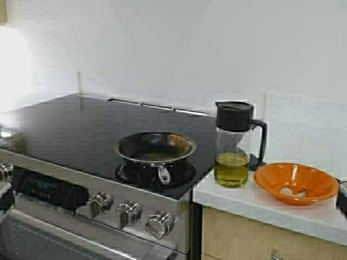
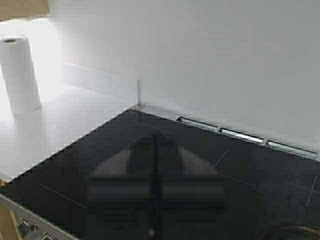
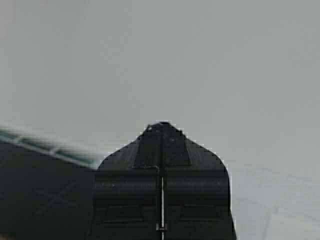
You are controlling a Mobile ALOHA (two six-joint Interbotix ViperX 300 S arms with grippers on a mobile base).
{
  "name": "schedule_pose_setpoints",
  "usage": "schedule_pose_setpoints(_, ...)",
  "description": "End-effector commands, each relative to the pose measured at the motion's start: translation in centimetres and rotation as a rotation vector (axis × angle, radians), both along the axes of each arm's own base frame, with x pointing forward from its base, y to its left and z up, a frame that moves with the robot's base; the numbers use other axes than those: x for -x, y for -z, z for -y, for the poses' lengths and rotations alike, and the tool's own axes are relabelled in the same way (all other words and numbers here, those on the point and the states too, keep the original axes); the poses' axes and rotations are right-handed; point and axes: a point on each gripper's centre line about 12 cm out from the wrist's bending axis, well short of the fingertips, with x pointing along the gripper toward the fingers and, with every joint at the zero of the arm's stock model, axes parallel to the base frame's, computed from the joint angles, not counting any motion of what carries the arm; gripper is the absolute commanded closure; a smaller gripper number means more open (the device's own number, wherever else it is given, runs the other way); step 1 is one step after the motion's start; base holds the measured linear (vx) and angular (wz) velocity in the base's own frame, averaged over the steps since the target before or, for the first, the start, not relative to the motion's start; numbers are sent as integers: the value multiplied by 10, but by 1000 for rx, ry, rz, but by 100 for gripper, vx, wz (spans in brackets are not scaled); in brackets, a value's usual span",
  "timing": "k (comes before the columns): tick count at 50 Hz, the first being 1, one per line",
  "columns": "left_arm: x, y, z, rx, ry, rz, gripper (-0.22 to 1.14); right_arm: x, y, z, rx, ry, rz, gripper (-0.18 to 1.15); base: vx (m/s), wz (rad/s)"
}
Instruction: Add oil to the pan and cook the shrimp and serve it
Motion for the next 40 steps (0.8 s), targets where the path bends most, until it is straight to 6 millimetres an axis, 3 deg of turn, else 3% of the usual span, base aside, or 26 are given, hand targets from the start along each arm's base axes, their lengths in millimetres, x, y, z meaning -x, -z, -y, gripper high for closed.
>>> schedule_pose_setpoints(1, -2, -6, -2, -2, -8, 11, 93, -4, 0, -14, -16, -71, -13, 91, 0, 0)
schedule_pose_setpoints(5, -2, -5, -2, 2, -8, 11, 85, -12, 3, -36, -26, -170, -59, 61, 0, 0)
schedule_pose_setpoints(11, -2, -4, -2, 0, -8, 6, 88, -30, 14, -66, -13, -279, -157, -5, 0, 0)
schedule_pose_setpoints(13, -2, -2, -1, 2, -6, 3, 89, -37, 21, -72, -8, -294, -193, -16, 0, 0)
schedule_pose_setpoints(20, -1, 0, -2, 5, -7, -2, 89, -50, 54, -81, -12, -304, -270, -2, 0, 0)
schedule_pose_setpoints(31, -1, 1, -1, 6, -6, -3, 89, -40, 122, -91, -143, -266, -356, -3, 0, 0)
schedule_pose_setpoints(40, 0, 2, -1, 3, -7, -6, 89, -31, 164, -97, -190, -181, -427, -3, 0, 0)
